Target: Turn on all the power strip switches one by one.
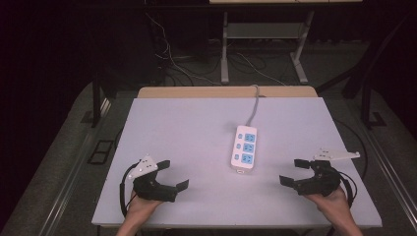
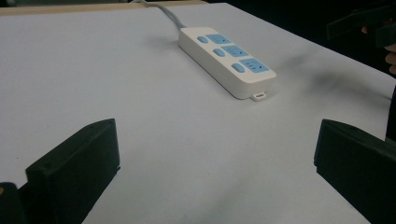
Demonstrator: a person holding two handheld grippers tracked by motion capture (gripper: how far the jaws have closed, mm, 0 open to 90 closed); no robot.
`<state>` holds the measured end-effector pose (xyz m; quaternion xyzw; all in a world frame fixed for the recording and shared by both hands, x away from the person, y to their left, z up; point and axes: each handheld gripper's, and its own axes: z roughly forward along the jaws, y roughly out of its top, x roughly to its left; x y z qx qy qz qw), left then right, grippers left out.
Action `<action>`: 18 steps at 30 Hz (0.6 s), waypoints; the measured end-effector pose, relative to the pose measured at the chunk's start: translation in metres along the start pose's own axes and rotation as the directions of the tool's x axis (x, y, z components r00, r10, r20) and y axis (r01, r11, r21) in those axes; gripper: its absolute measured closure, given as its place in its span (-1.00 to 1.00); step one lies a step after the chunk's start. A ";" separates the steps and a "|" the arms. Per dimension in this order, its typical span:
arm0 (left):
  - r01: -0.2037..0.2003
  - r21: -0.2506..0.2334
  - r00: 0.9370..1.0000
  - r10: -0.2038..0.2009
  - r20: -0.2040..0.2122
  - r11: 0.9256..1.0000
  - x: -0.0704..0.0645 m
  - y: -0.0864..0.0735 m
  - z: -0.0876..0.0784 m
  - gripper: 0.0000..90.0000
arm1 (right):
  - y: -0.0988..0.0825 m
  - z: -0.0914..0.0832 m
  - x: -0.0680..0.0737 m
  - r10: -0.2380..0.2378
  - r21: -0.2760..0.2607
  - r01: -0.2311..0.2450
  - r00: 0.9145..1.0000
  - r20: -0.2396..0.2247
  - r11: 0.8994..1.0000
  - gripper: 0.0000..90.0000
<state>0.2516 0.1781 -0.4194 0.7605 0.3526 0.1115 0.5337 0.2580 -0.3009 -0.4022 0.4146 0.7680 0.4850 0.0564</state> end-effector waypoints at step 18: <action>0.012 0.021 1.000 -0.012 -0.004 1.000 0.003 -0.002 0.003 -1.00 | 0.014 -0.001 -0.007 -0.002 0.020 0.002 1.000 -0.014 1.000 -0.95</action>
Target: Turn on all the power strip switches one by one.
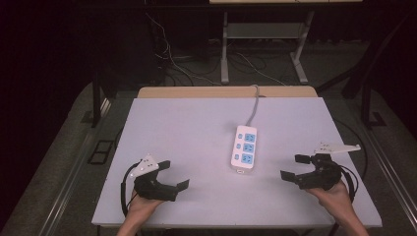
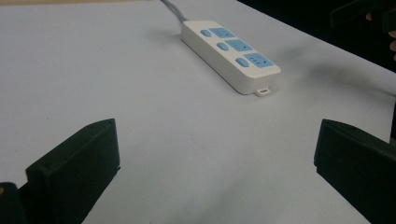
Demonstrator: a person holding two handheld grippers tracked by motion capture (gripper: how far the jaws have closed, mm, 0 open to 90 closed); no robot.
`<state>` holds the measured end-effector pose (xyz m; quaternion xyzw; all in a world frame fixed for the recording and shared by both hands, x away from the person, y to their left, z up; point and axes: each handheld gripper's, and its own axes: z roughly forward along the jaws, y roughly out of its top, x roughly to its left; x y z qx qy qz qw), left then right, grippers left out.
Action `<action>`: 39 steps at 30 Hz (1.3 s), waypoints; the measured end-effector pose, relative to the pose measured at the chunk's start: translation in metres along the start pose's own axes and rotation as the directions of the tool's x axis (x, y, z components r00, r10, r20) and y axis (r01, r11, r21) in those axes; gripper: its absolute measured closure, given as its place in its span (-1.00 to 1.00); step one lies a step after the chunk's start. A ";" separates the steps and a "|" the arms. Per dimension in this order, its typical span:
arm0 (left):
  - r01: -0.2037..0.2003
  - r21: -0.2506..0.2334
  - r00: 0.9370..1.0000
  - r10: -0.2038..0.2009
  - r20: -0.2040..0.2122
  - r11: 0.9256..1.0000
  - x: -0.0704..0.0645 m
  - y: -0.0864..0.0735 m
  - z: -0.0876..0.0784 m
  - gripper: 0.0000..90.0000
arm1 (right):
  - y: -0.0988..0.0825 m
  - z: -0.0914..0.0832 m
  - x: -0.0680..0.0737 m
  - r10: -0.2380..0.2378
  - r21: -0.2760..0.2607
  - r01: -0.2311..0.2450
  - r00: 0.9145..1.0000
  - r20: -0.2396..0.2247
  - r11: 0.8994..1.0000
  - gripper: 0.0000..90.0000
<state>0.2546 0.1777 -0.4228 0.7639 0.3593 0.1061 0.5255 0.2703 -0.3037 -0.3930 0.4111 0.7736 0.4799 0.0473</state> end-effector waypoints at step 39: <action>0.004 0.005 1.000 -0.004 0.006 1.000 0.001 -0.001 0.000 -1.00 | 0.061 0.022 0.008 -0.102 0.110 0.104 0.994 -0.027 0.988 -0.95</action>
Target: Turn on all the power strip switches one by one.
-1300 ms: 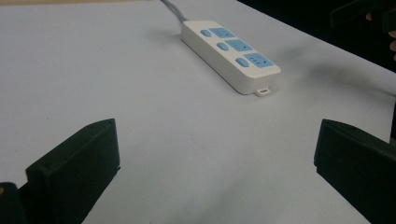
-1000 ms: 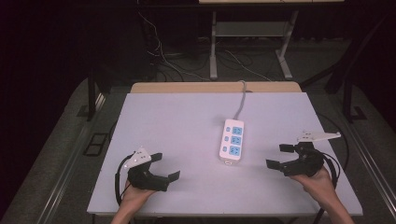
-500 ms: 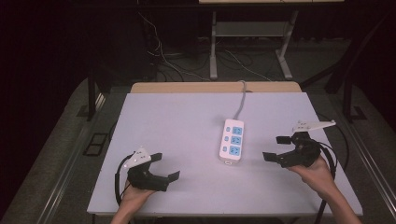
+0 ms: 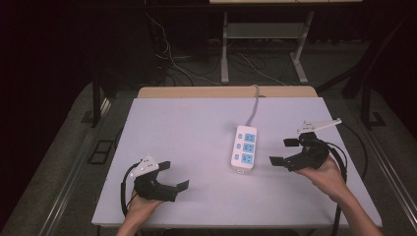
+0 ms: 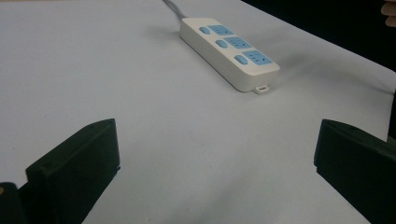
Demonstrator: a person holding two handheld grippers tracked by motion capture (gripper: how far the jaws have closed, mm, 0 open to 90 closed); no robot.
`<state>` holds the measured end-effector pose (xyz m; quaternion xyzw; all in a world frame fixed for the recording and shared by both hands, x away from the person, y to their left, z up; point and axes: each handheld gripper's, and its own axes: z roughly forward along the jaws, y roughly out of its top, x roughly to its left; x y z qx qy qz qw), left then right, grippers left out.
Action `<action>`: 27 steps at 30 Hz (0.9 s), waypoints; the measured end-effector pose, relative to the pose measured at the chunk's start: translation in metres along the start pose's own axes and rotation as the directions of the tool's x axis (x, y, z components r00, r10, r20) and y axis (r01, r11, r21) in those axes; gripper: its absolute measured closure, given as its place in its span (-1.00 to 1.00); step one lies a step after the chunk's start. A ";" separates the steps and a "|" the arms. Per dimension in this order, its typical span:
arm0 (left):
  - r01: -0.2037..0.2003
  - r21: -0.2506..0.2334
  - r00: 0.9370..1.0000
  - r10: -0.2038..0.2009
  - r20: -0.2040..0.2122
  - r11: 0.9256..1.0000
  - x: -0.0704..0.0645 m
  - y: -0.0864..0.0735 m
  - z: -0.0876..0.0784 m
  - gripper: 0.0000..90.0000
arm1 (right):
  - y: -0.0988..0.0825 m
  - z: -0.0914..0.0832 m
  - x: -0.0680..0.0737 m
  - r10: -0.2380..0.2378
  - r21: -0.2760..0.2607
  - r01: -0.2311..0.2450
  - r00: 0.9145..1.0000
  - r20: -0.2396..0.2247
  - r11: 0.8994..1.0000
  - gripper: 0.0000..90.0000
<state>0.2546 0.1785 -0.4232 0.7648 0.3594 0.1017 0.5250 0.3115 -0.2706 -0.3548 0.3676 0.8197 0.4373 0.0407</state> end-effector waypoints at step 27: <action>0.002 -0.005 1.000 -0.002 -0.001 1.000 0.001 0.000 -0.002 -1.00 | 0.028 0.042 0.001 -0.041 0.089 0.043 0.999 -0.026 0.995 -0.95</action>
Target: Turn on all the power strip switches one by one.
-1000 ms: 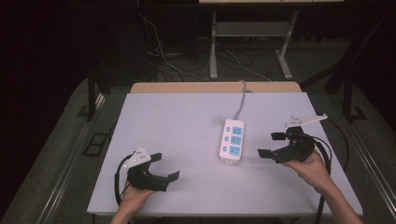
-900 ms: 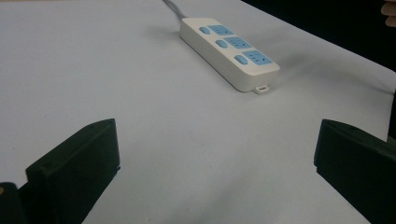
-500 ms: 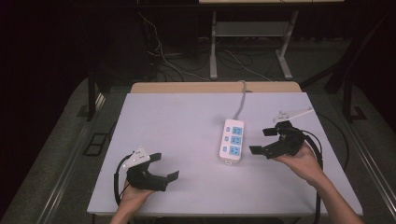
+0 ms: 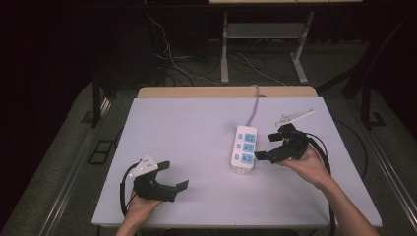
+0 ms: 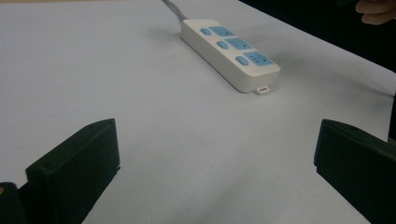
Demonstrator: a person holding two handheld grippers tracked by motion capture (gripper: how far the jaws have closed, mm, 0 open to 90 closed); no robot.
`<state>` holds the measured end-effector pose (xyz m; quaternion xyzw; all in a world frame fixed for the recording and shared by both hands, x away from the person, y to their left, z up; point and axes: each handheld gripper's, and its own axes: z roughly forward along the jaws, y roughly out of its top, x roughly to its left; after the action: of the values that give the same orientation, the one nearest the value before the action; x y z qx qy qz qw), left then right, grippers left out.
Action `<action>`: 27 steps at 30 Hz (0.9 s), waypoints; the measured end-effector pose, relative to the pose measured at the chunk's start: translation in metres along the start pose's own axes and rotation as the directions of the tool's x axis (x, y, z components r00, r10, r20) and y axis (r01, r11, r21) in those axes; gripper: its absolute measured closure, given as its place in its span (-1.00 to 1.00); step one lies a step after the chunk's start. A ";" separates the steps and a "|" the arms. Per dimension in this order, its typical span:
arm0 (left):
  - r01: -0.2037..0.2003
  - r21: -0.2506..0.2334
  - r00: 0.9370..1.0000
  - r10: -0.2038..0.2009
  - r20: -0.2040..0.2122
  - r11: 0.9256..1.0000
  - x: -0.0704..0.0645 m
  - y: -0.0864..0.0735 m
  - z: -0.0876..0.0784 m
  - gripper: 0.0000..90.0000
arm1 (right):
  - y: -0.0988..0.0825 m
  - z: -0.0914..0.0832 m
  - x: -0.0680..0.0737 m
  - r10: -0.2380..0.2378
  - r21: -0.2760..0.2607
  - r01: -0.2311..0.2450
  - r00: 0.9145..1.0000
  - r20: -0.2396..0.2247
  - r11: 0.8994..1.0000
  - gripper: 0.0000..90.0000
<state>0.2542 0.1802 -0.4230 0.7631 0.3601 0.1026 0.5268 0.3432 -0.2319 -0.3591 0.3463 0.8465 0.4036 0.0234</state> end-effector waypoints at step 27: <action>-0.007 -0.006 1.000 0.007 -0.006 1.000 0.000 0.000 -0.002 -1.00 | 0.019 0.041 0.004 -0.040 0.118 0.045 0.998 -0.040 0.992 -0.95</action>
<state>0.2533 0.1814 -0.4226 0.7624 0.3587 0.1080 0.5276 0.3640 -0.1934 -0.3723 0.3215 0.8766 0.3581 -0.0044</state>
